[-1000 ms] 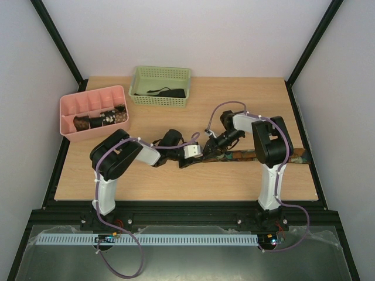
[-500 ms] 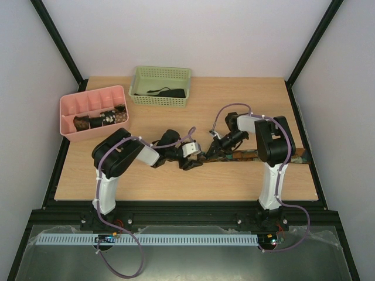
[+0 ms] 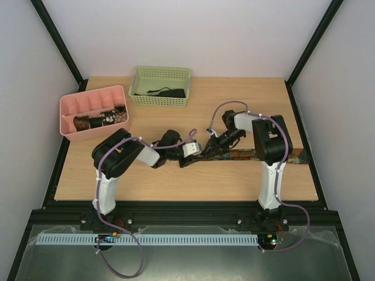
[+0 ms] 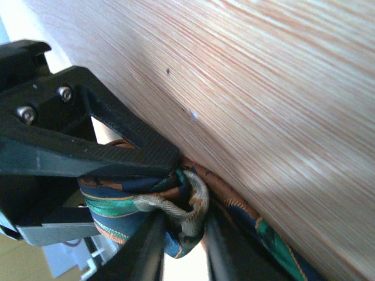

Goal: Roll the ties
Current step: Roll the tie at the center of the board.

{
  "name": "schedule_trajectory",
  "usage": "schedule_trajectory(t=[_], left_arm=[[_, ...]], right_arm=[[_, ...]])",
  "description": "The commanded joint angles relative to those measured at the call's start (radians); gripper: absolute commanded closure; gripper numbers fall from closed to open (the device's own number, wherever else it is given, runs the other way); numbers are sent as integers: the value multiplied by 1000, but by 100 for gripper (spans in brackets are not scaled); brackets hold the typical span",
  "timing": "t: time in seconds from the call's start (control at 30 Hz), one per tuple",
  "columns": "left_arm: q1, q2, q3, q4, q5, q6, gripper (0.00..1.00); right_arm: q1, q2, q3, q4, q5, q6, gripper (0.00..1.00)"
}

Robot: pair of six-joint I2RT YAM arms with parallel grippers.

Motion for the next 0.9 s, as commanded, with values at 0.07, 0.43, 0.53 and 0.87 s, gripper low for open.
schedule_trajectory(t=[0.07,0.43,0.53,0.87], left_arm=[[5,-35,-19,-279,-92,117,72],[-10,-22,8,-331,-120,113,69],[-10,-18,10,-338,-122,116,68],[12,-56,0,-265,-28,60,41]], right_arm=[[0,-48,41,-98,22,-30,57],[54,-49,25,-68,-26,85,62],[53,-18,31,-66,15,82,71],[-6,13,-5,-46,121,33,98]])
